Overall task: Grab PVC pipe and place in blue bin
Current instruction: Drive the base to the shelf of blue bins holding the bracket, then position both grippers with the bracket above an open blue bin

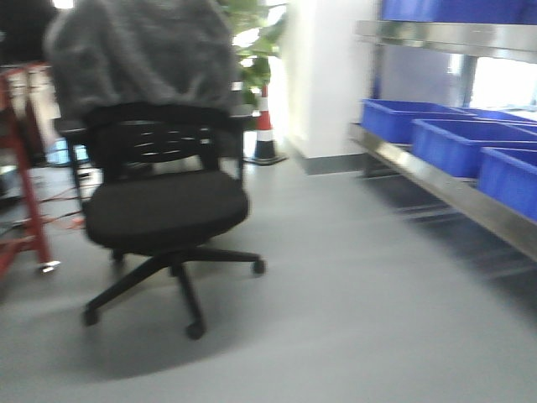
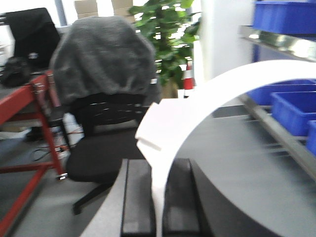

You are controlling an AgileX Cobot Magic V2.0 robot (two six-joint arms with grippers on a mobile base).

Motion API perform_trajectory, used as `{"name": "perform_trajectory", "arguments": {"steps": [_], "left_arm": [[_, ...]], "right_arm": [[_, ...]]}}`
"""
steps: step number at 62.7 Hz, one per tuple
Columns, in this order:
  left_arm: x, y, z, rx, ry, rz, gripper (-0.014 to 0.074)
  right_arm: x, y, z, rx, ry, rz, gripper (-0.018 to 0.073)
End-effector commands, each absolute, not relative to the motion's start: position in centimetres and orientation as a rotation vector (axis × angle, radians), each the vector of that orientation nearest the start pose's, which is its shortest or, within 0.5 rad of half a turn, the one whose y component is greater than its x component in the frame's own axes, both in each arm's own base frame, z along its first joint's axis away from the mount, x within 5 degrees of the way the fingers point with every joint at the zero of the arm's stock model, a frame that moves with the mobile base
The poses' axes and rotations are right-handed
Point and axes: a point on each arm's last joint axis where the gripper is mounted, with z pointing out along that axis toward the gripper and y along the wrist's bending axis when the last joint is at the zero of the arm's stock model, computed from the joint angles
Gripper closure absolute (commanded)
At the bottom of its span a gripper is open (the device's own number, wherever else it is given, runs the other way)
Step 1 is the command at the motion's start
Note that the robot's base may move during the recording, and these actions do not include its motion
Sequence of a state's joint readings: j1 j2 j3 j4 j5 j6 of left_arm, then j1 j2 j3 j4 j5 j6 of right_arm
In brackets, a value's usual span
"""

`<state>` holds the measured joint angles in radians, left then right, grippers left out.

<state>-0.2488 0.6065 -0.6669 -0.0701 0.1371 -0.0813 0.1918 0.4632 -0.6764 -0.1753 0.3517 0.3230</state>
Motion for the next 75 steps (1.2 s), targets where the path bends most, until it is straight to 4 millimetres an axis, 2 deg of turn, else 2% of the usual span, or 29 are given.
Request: {"name": "perform_trajectory", "arguments": {"steps": [1,75], "left_arm": [[12.06,-3.21,37.89,0.083,1.536,-0.333,0.0707],[12.06,-3.21,37.89,0.083,1.536,-0.333,0.0707]], "right_arm": [[8.67,1.16,37.73,0.003,1.587,0.214,0.0728],[8.67,1.16,37.73,0.003,1.587,0.214,0.0728]]}}
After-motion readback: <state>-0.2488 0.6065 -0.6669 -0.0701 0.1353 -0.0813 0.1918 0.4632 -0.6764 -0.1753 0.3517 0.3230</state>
